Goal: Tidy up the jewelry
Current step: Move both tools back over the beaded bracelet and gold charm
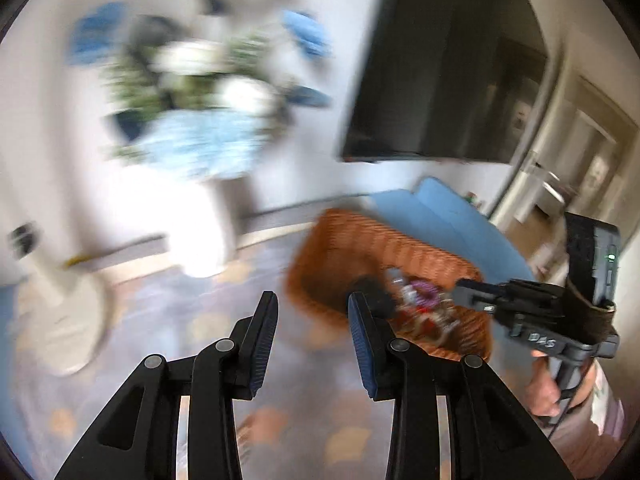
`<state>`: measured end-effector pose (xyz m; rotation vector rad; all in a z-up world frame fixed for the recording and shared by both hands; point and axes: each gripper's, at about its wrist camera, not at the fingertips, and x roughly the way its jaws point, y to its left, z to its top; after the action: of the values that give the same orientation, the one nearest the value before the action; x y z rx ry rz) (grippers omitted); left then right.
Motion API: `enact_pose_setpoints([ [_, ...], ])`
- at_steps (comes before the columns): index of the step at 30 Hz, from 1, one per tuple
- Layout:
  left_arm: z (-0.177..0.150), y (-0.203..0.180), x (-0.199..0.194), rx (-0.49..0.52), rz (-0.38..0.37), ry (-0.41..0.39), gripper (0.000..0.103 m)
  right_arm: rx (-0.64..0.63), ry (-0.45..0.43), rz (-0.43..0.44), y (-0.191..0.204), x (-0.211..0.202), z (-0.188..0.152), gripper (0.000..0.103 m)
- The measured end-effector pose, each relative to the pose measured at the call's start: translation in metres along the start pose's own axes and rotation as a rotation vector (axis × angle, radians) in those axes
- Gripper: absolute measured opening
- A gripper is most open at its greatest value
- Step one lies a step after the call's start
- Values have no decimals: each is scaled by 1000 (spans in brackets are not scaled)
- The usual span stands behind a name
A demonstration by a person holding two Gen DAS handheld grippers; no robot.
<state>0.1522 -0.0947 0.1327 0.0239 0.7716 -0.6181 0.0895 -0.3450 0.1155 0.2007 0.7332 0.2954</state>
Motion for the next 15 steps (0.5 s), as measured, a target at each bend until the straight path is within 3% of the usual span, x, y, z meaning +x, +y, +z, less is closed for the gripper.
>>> enact_pose_setpoints([
  [3,-24,32,-29,-50,90,-1,38,-27,19,44,25,5,-5,19],
  [7,-59,65,-33,-101,159,47,38,-64,90,92,58,24,-19,19],
  [11,-98,94,-8,-122,210,133,38,-78,182,114,82,54,-34,19],
  [15,-126,107,28,-122,201,212,38,-73,252,139,94,81,-46,19],
])
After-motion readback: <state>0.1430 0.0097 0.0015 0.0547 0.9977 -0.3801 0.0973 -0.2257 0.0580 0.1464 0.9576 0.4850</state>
